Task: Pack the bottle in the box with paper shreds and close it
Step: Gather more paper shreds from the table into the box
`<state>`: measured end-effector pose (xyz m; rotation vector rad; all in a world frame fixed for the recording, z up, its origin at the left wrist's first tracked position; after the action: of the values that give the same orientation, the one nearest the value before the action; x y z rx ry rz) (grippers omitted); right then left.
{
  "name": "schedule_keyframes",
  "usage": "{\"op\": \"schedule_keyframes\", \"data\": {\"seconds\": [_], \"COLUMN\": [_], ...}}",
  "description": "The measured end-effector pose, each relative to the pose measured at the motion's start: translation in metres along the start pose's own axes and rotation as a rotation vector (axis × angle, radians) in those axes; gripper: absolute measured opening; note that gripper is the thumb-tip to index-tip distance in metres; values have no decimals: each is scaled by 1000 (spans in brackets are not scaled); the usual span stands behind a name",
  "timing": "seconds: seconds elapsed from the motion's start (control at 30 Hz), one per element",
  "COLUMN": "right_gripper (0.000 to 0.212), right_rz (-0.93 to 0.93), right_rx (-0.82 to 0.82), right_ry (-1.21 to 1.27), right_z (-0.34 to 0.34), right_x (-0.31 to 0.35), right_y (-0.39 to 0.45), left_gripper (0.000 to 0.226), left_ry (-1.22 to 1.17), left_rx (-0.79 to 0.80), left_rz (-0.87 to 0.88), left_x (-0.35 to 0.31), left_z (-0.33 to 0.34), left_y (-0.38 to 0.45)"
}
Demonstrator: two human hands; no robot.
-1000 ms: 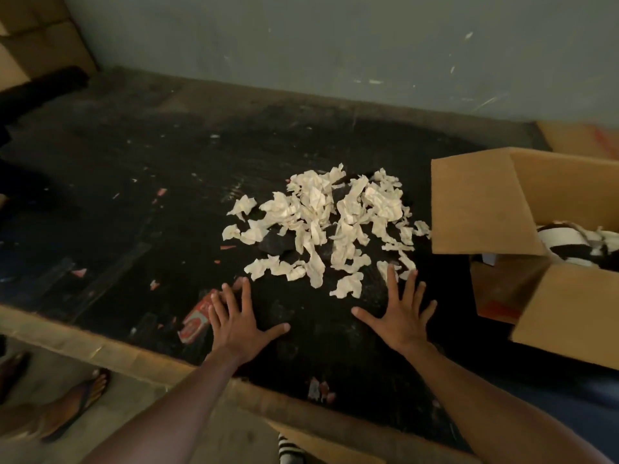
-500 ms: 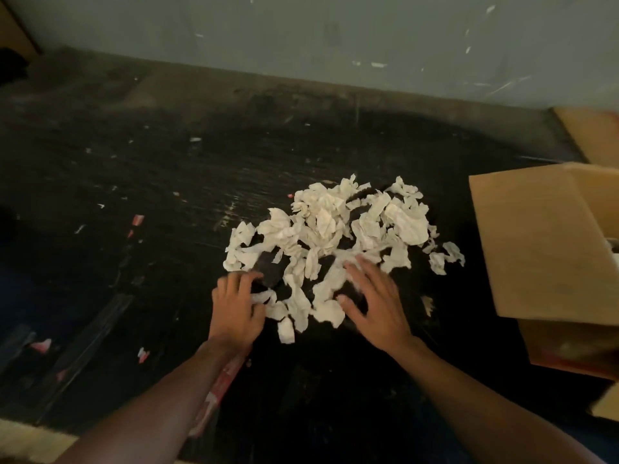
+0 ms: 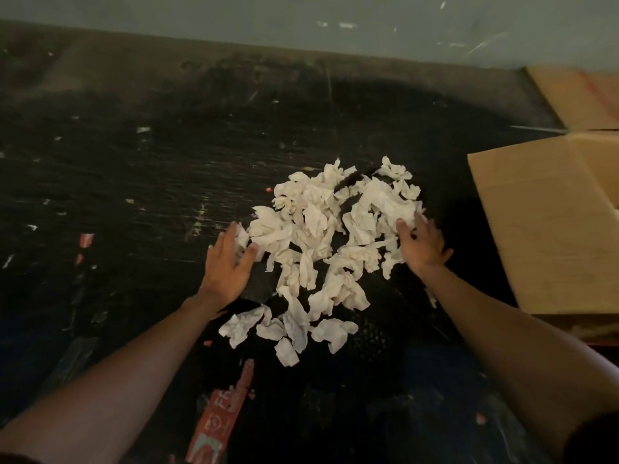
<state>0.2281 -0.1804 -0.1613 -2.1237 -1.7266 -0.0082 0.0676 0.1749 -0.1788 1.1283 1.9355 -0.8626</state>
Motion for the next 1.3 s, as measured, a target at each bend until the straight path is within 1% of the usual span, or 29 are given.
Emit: {"op": "schedule_keyframes", "data": {"seconds": [0.07, 0.13, 0.17, 0.2, 0.23, 0.27, 0.3, 0.33, 0.37, 0.4, 0.47, 0.5, 0.57, 0.63, 0.67, 0.7, 0.73, 0.8, 0.83, 0.9, 0.97, 1.0, 1.03, 1.07, 1.13, 1.17, 1.23, 1.3], "right_gripper": [67, 64, 58, 46, 32, 20, 15, 13, 16, 24, 48, 58, 68, 75, 82, 88, 88, 69, 60, 50, 49, 55, 63, 73, 92, 99, 108, 107], "right_rz": [-120, -283, -354, -400, -430, -437, -411, -343, -255, -156, 9, 46, 55, -1, -52, -119, -187, -334, -409, -561, -733, -826, -918, -994, -1060, -1054, -1051, -1063], "right_rx": [-14, -2, -1, -28, -101, -208, -317, -393, -422, -403, -241, -141, 35, 170, 228, 287, 334, 398, 407, 341, 229, 204, 189, 180, 218, 250, 245, 174], "right_ry": [-56, 56, 169, 271, 342, 391, 437, 486, 522, 523, 463, 418, 338, 242, 192, 142, 106, 167, 237, 273, 183, 80, -51, -188, -397, -459, -538, -612], "right_z": [12, 23, 26, 24, 20, 11, 0, -13, -22, -32, -48, -53, -57, -47, -44, -40, -37, -34, -34, -38, -41, -37, -31, -25, -9, -1, 18, 31], "right_x": [9, 13, 13, 13, 12, 13, 16, 19, 22, 26, 37, 43, 56, 72, 84, 97, 110, 129, 134, 133, 120, 109, 98, 89, 70, 63, 51, 47], "right_y": [-13, -38, -54, -68, -76, -78, -76, -67, -50, -29, 15, 35, 64, 82, 81, 74, 60, 27, 16, -10, -32, -43, -55, -68, -87, -92, -92, -92], "left_gripper": [74, 75, 77, 78, 79, 78, 77, 77, 79, 83, 86, 84, 79, 85, 89, 86, 80, 71, 67, 51, 42, 44, 50, 61, 93, 108, 125, 132], "left_ry": [69, 120, 132, 122, 94, 48, 4, -30, -51, -66, -84, -60, 9, -64, -131, -193, -252, -341, -348, -307, -196, -113, 11, 189, 526, 631, 729, 751], "left_rx": [70, 82, 86, 92, 99, 103, 98, 81, 58, 35, 26, 50, 141, 259, 291, 303, 313, 351, 390, 418, 416, 447, 491, 539, 631, 669, 706, 687], "left_rz": [61, 124, 144, 150, 150, 140, 117, 90, 60, 30, -32, -64, -123, -233, -290, -330, -361, -403, -362, -137, 130, 251, 352, 432, 470, 458, 441, 419], "left_x": [-7, -11, -12, -12, -13, -16, -19, -22, -26, -32, -45, -53, -68, -88, -98, -108, -117, -128, -134, -146, -148, -146, -139, -131, -103, -88, -62, -40], "left_z": [13, 21, 23, 23, 23, 22, 19, 15, 10, 5, 0, 0, 8, 23, 31, 39, 46, 56, 59, 50, 32, 24, 19, 14, 11, 11, 17, 25], "left_y": [-1, -2, -2, -2, 0, 1, 4, 11, 19, 28, 53, 66, 95, 119, 128, 133, 134, 131, 124, 103, 78, 62, 47, 31, 8, -1, -13, -17]}}
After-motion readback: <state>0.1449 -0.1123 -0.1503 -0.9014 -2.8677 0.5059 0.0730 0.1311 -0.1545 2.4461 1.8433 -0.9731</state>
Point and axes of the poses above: each hand's wrist, its own y-axis towards the middle knuckle, its own z-axis out of the palm, x = y × z, the point moved 4 cm from there along y, towards the middle knuckle, and after that the axes turned 13 degrees about -y, right-handed, at the moved point
